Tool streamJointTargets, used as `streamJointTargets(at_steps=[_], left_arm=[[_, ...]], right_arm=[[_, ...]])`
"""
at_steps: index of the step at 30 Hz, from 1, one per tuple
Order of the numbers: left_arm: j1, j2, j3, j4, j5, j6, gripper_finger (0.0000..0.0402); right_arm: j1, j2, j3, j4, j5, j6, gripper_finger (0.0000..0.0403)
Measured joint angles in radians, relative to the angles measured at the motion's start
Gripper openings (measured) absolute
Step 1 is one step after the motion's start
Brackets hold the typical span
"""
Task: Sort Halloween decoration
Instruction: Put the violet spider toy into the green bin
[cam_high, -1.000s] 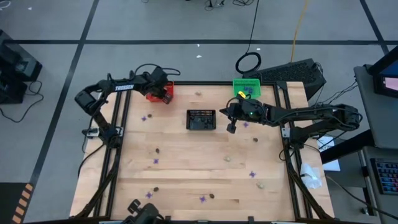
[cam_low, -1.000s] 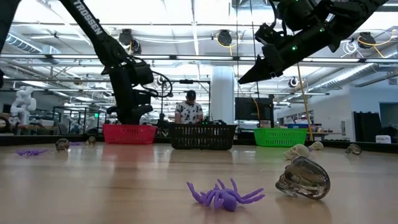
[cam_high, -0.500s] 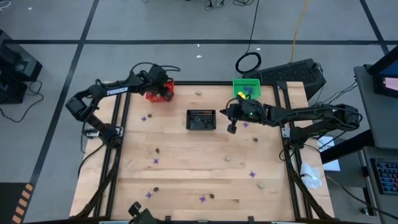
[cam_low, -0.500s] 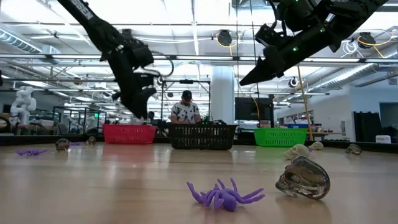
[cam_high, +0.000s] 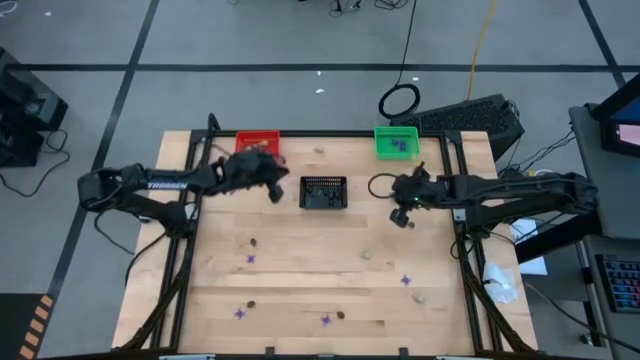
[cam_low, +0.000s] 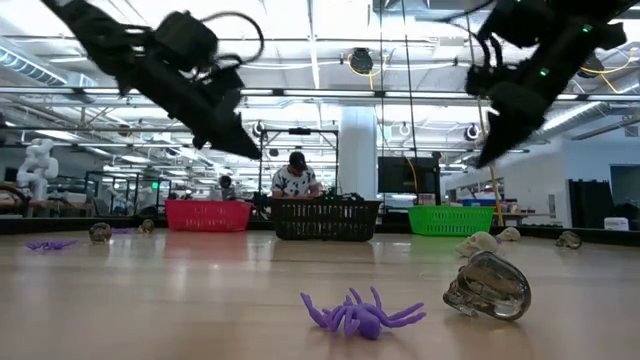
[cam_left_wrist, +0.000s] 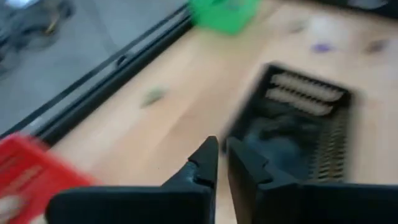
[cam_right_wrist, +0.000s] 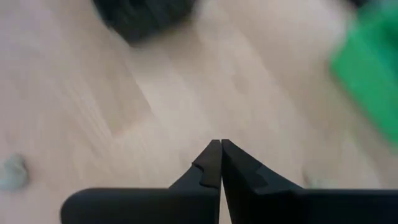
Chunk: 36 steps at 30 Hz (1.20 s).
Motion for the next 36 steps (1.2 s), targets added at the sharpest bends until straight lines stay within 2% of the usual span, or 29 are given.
streamJointTargets(at_steps=[2,5,9,12,16,20,29,36], left_arm=[[-0.069,-0.032,-0.053,0.085,-0.001,-0.007,0.0022],[-0.174,-0.063,-0.112,0.226,0.0,-0.008,0.002],[-0.285,-0.076,-0.151,0.354,0.0,-0.003,0.002],[-0.333,-0.077,-0.154,0.364,0.0,0.018,0.002],[-0.36,-0.076,-0.154,0.377,0.0,0.021,0.002],[-0.363,-0.076,-0.154,0.377,-0.001,0.027,0.002],[-0.363,-0.076,-0.154,0.371,-0.001,0.026,0.002],[-0.363,-0.076,-0.154,0.369,-0.001,0.026,0.002]], right_arm=[[-0.01,0.003,-0.002,-0.079,0.0,0.098,0.0],[-0.037,0.017,-0.039,-0.086,-0.006,0.151,0.001],[-0.094,0.052,-0.1,0.002,-0.069,0.16,0.0045],[-0.138,0.092,-0.124,0.056,-0.093,0.145,0.0081],[-0.197,0.15,-0.127,0.087,-0.135,0.11,0.0123],[-0.244,0.216,-0.127,0.117,-0.186,0.074,0.0143],[-0.3,0.308,-0.126,0.173,-0.188,0.03,0.0142],[-0.305,0.264,-0.127,0.171,-0.187,0.021,0.0142]])
